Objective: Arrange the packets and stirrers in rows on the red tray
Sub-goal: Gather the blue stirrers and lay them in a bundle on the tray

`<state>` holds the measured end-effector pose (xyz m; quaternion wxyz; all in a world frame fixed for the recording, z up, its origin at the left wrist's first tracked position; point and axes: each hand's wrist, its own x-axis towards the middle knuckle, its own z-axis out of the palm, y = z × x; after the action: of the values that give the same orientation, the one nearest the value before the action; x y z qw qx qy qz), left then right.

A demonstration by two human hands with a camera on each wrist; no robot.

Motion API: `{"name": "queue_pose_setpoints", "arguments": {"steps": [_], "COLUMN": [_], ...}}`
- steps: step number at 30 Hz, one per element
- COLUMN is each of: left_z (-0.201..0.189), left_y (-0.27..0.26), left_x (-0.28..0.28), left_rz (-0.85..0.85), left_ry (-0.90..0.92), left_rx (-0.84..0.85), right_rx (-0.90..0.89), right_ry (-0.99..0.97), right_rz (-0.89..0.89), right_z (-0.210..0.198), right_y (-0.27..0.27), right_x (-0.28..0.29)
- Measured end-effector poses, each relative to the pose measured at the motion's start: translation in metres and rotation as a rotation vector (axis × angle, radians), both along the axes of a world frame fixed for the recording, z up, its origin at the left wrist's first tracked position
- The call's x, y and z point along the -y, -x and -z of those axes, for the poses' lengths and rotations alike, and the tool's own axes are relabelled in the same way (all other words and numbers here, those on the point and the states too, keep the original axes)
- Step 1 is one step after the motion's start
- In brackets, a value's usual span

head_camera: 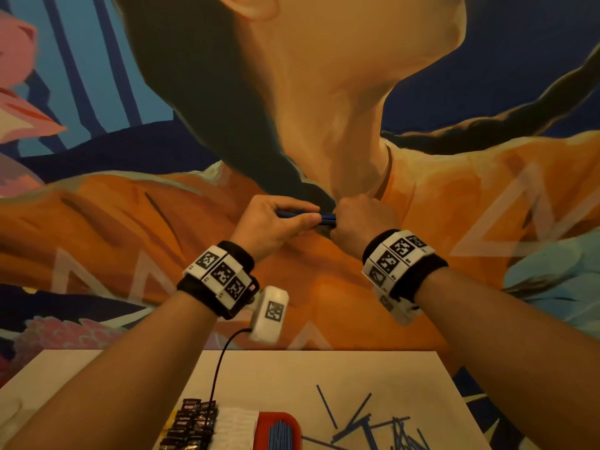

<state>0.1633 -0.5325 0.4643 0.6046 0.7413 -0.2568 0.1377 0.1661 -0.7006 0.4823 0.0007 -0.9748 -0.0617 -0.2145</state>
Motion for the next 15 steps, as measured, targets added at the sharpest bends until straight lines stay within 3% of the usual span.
{"name": "queue_pose_setpoints", "arguments": {"steps": [8, 15], "left_z": [0.003, 0.015], "left_y": [-0.008, -0.008], "left_x": [0.012, 0.024], "left_rz": [-0.089, -0.21], "left_ry": [0.186, 0.216], "left_rx": [-0.185, -0.007], "right_rx": [-0.006, -0.014], "right_ry": [0.063, 0.051], "right_rz": [-0.014, -0.028], "right_z": [-0.005, -0.003], "right_y": [0.005, 0.016], "right_x": [-0.003, -0.01]}}
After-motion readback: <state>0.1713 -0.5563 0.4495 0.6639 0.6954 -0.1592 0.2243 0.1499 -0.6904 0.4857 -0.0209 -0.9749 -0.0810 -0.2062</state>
